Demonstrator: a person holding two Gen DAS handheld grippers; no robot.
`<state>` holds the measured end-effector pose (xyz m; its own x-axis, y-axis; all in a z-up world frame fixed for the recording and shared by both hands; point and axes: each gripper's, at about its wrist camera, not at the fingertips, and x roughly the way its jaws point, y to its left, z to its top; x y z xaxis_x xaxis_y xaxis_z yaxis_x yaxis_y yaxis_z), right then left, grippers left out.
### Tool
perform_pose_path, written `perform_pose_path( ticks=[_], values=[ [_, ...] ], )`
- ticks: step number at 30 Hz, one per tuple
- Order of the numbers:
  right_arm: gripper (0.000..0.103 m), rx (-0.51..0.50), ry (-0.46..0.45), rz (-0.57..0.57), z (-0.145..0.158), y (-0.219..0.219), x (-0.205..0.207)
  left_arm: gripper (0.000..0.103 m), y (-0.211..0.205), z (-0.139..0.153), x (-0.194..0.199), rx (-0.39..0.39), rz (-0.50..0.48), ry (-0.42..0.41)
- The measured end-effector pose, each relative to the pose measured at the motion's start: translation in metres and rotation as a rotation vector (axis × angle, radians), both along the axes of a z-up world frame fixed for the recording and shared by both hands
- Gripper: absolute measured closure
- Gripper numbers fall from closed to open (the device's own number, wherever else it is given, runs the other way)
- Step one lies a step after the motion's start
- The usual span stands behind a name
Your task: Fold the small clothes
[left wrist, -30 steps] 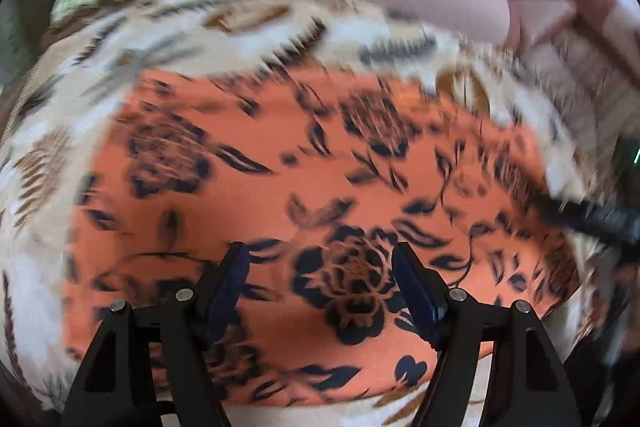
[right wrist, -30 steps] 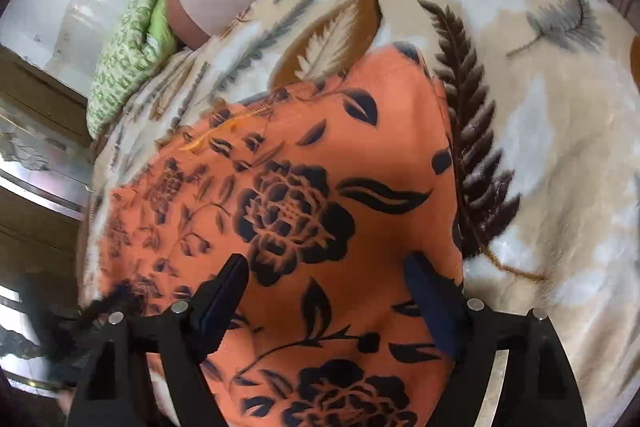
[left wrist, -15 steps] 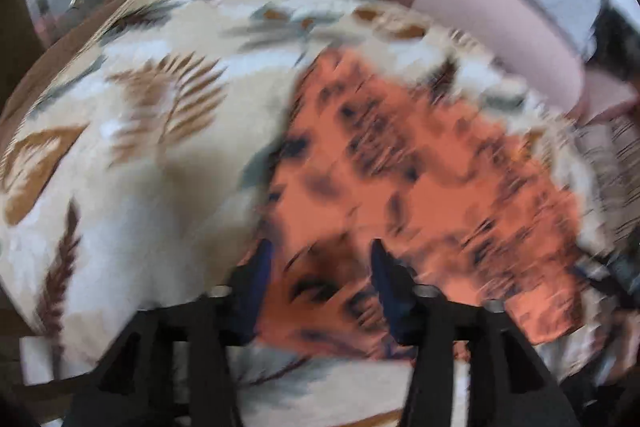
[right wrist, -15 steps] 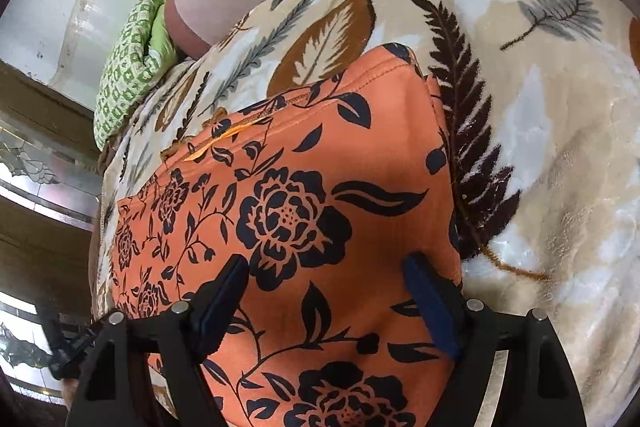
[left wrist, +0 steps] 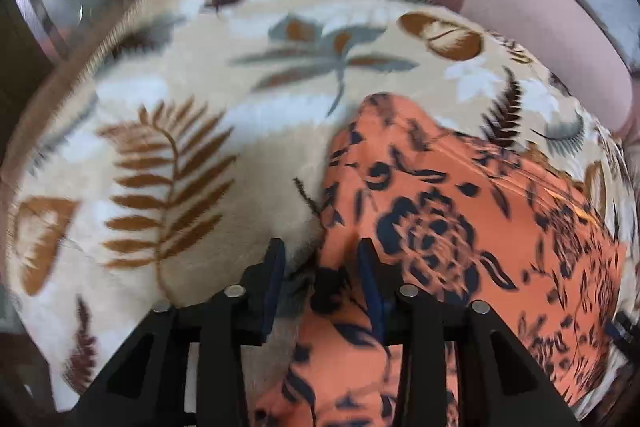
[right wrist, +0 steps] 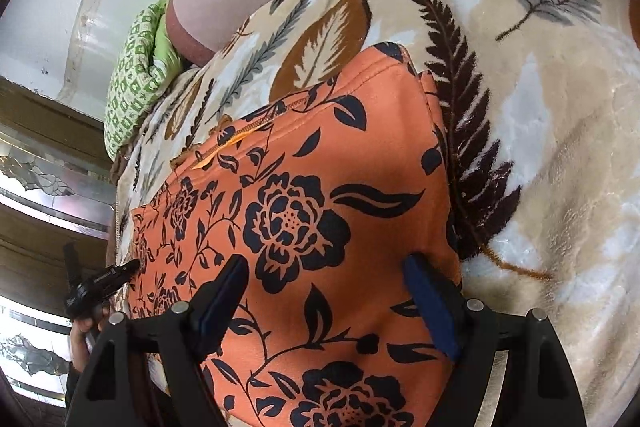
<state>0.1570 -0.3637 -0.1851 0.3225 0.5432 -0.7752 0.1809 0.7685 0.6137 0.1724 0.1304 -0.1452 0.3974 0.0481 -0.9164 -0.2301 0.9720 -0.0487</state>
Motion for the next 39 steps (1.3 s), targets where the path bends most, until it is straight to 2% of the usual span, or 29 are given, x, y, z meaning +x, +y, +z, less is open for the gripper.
perform_pose_path(
  ticks=[2, 3, 5, 7, 10, 11, 13, 14, 15, 18, 19, 20, 21, 22, 25, 28, 33, 36, 39],
  values=[
    [0.02, 0.014, -0.046, -0.011, 0.017, 0.004, -0.001, 0.039, -0.013, 0.014, -0.016, 0.007, -0.023, -0.054],
    [0.02, 0.032, -0.081, -0.006, 0.026, 0.006, 0.0, 0.037, -0.02, 0.021, -0.022, 0.013, -0.039, -0.079],
    [0.02, 0.027, -0.151, 0.009, 0.045, 0.015, 0.009, 0.036, -0.034, 0.031, -0.032, 0.029, -0.066, -0.111],
    [0.02, -0.003, -0.16, 0.02, 0.048, 0.022, 0.023, 0.036, -0.047, 0.032, -0.038, 0.035, -0.11, -0.107],
    [0.02, -0.07, -0.112, 0.013, 0.023, 0.022, 0.055, 0.036, -0.058, 0.027, -0.044, 0.023, -0.107, -0.106],
    [0.02, -0.104, -0.056, -0.034, 0.004, 0.012, 0.066, 0.036, -0.06, 0.026, -0.045, 0.011, -0.109, -0.097],
    [0.02, -0.05, 0.003, -0.108, -0.018, -0.003, 0.073, 0.036, -0.064, 0.024, -0.051, 0.001, -0.109, -0.085],
    [0.02, -0.034, 0.005, -0.128, -0.016, -0.007, 0.075, 0.036, -0.066, 0.022, -0.052, 0.001, -0.114, -0.084],
    [0.02, -0.059, -0.003, -0.122, -0.003, -0.004, 0.077, 0.036, -0.067, 0.023, -0.053, 0.006, -0.12, -0.087],
    [0.02, -0.085, -0.157, -0.059, 0.027, 0.002, 0.079, 0.036, -0.068, 0.02, -0.052, 0.014, -0.121, -0.079],
    [0.02, -0.113, -0.132, -0.07, 0.021, -0.001, 0.082, 0.036, -0.066, 0.019, -0.052, 0.009, -0.116, -0.074],
    [0.02, -0.114, -0.036, -0.087, -0.002, -0.008, 0.089, 0.036, -0.066, 0.019, -0.053, 0.006, -0.11, -0.07],
    [0.019, -0.073, 0.037, -0.097, -0.024, -0.014, 0.092, 0.036, -0.065, 0.019, -0.054, 0.005, -0.106, -0.07],
    [0.02, -0.054, 0.021, -0.116, -0.027, -0.019, 0.092, 0.036, -0.064, 0.019, -0.056, 0.007, -0.108, -0.068],
    [0.02, -0.05, -0.037, -0.125, -0.007, -0.016, 0.088, 0.036, -0.062, 0.018, -0.06, 0.021, -0.112, -0.064],
    [0.02, -0.066, -0.111, -0.071, 0.02, -0.008, 0.059, 0.036, -0.062, 0.016, -0.062, 0.03, -0.113, -0.053],
    [0.02, 0.096, -0.163, -0.096, 0.041, -0.019, -0.042, 0.036, -0.072, 0.018, -0.066, 0.044, -0.143, -0.061],
    [0.02, 0.207, -0.113, -0.147, 0.036, -0.022, -0.106, 0.036, -0.078, 0.018, -0.069, 0.035, -0.149, -0.061],
    [0.019, 0.264, -0.048, -0.208, 0.02, -0.013, -0.155, 0.035, -0.087, 0.017, -0.074, 0.023, -0.156, -0.063]
  ],
)
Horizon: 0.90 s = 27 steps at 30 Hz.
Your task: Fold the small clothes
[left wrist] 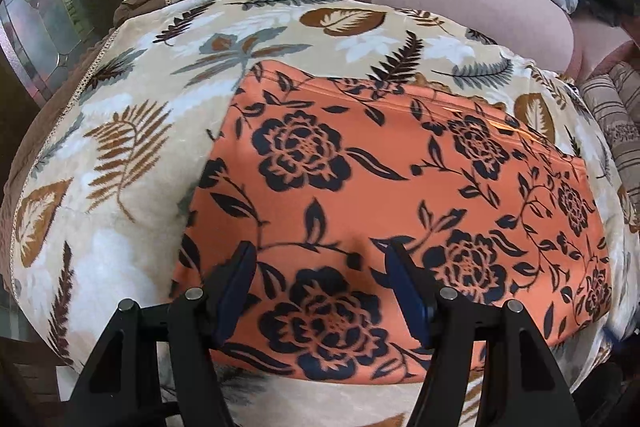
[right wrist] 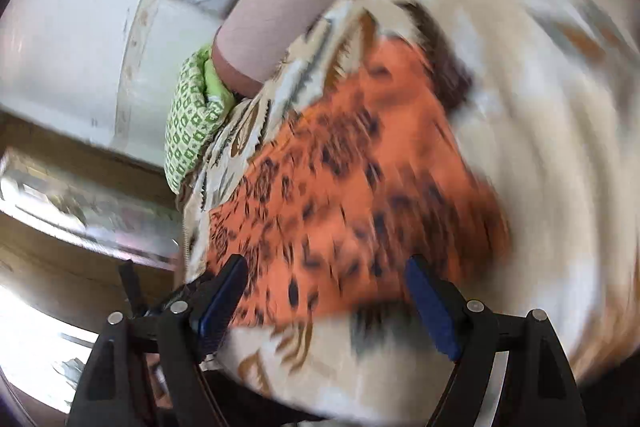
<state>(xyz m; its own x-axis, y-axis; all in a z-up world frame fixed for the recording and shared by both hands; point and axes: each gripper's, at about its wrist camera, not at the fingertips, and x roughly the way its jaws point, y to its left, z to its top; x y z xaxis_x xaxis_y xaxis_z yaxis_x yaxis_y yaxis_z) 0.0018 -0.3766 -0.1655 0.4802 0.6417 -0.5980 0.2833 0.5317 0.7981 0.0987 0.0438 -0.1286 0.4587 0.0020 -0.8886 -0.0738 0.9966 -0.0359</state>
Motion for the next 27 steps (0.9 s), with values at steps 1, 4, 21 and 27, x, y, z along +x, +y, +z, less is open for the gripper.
perform_pose_path(
  ticks=[1, 4, 21, 27],
  values=[
    [0.019, 0.008, 0.018, -0.02, -0.005, 0.0, -0.01, 0.035, -0.004, -0.001, -0.001, -0.006, -0.008, 0.003],
    [0.019, 0.041, 0.074, -0.082, -0.023, -0.01, -0.024, 0.035, -0.022, -0.006, -0.007, 0.001, -0.052, 0.015],
    [0.062, 0.056, 0.062, -0.228, -0.044, -0.048, 0.024, 0.035, -0.043, -0.007, -0.021, 0.032, -0.08, -0.011],
    [0.038, 0.038, 0.062, -0.225, -0.052, -0.044, 0.028, 0.035, -0.06, -0.003, -0.015, 0.007, -0.111, -0.051]
  ],
)
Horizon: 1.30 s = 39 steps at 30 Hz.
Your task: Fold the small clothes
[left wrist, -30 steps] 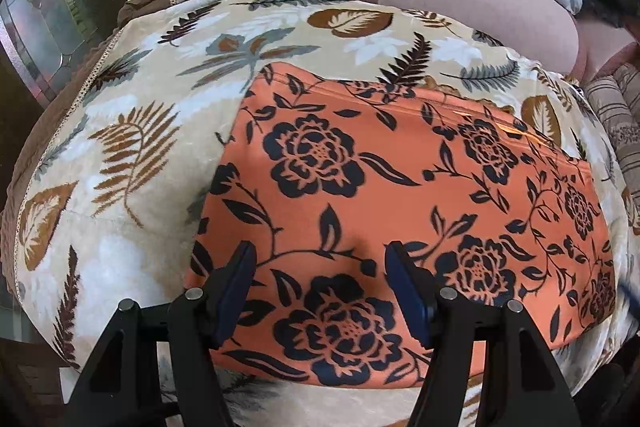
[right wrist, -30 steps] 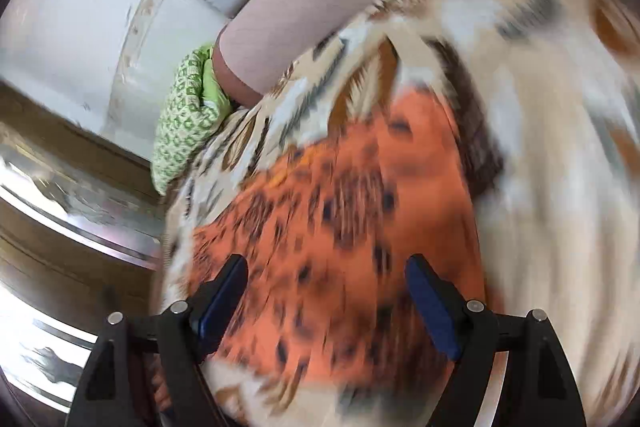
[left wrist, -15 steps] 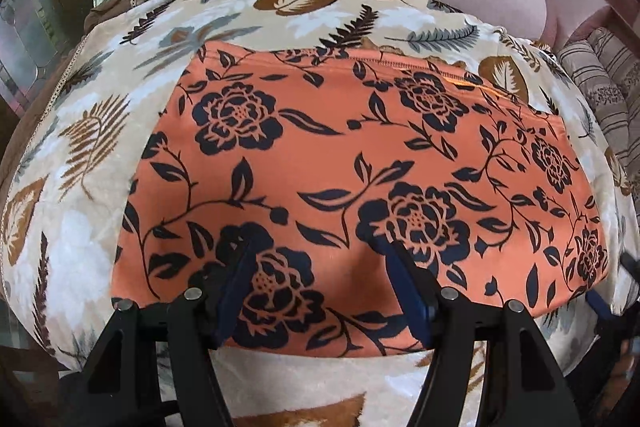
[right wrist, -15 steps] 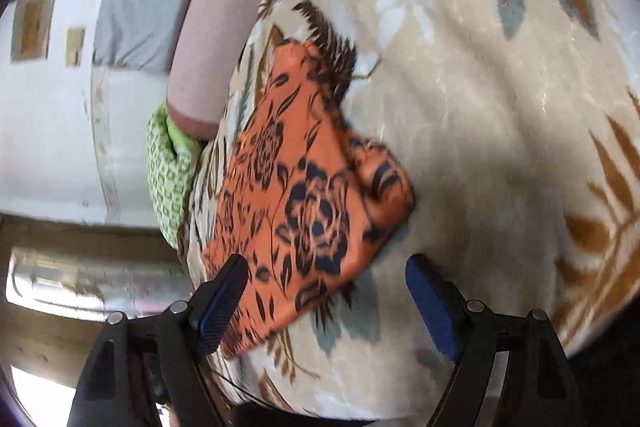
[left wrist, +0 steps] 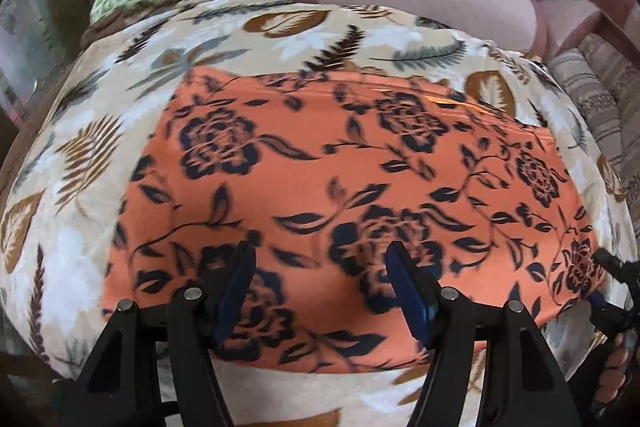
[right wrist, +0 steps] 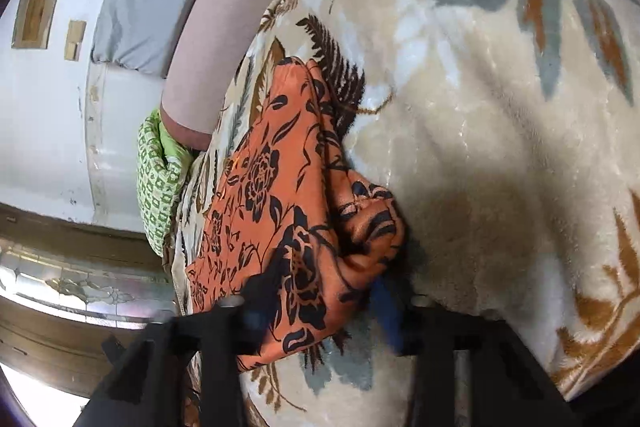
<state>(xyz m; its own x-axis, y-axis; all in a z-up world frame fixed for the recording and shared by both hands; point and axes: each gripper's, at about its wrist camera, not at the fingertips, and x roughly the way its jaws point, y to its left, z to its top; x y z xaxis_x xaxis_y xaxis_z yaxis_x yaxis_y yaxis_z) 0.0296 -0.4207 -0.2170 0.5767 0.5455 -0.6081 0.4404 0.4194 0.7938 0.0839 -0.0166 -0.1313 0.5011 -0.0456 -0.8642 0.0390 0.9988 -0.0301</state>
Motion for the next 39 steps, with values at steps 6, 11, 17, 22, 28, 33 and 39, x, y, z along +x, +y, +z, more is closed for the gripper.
perform_pose_path(
  ticks=[6, 11, 17, 22, 28, 33, 39],
  values=[
    [0.073, -0.056, -0.018, 0.065, -0.001, 0.011, 0.015, 0.034, -0.025, -0.025, 0.016, 0.07, -0.053, 0.031],
    [0.079, -0.116, -0.022, 0.098, 0.01, 0.017, 0.02, 0.03, -0.034, -0.023, 0.017, 0.123, -0.098, 0.034],
    [0.075, -0.161, 0.007, 0.136, 0.007, 0.022, 0.029, 0.027, -0.03, -0.043, 0.019, 0.16, -0.118, 0.05],
    [0.09, -0.278, -0.128, 0.193, 0.067, 0.046, 0.039, 0.027, -0.028, -0.04, 0.02, 0.154, -0.14, 0.041],
    [0.09, -0.371, -0.303, 0.323, 0.147, 0.116, 0.063, 0.042, 0.033, 0.001, 0.007, -0.09, -0.012, -0.036],
    [0.09, -0.409, -0.402, 0.457, 0.179, 0.201, 0.077, 0.042, 0.101, 0.037, -0.025, -0.141, 0.111, -0.144],
    [0.09, -0.398, -0.465, 0.586, 0.195, 0.288, 0.084, 0.042, 0.199, 0.059, -0.073, -0.17, 0.31, -0.21]
  ],
)
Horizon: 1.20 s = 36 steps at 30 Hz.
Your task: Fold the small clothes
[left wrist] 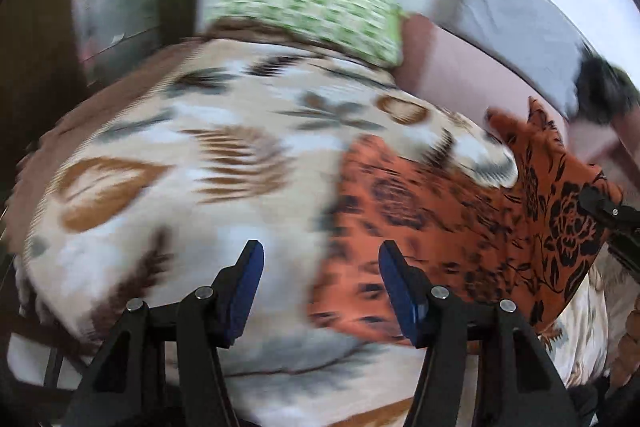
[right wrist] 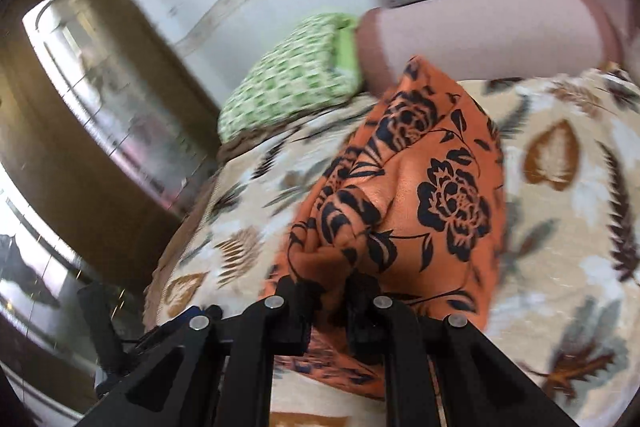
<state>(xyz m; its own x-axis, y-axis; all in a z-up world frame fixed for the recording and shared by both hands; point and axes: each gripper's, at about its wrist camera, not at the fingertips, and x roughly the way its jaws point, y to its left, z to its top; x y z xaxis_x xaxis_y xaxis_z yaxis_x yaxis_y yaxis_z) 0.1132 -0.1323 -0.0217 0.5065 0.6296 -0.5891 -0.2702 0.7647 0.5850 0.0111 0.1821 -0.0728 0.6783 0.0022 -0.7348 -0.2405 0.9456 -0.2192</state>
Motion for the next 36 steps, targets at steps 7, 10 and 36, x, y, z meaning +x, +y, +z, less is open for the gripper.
perform_pose_path(
  ticks=[7, 10, 36],
  values=[
    [0.09, -0.142, 0.145, 0.23, -0.077, 0.138, 0.002, 0.042, 0.07, -0.026, -0.033, -0.056, 0.136, 0.066],
    [0.09, -0.156, 0.224, 0.244, -0.108, 0.147, -0.008, 0.042, 0.079, -0.035, -0.041, -0.078, 0.136, 0.08],
    [0.09, -0.025, 0.121, 0.213, -0.059, 0.138, 0.009, 0.042, 0.086, -0.048, -0.047, -0.119, 0.097, 0.082]
  ],
)
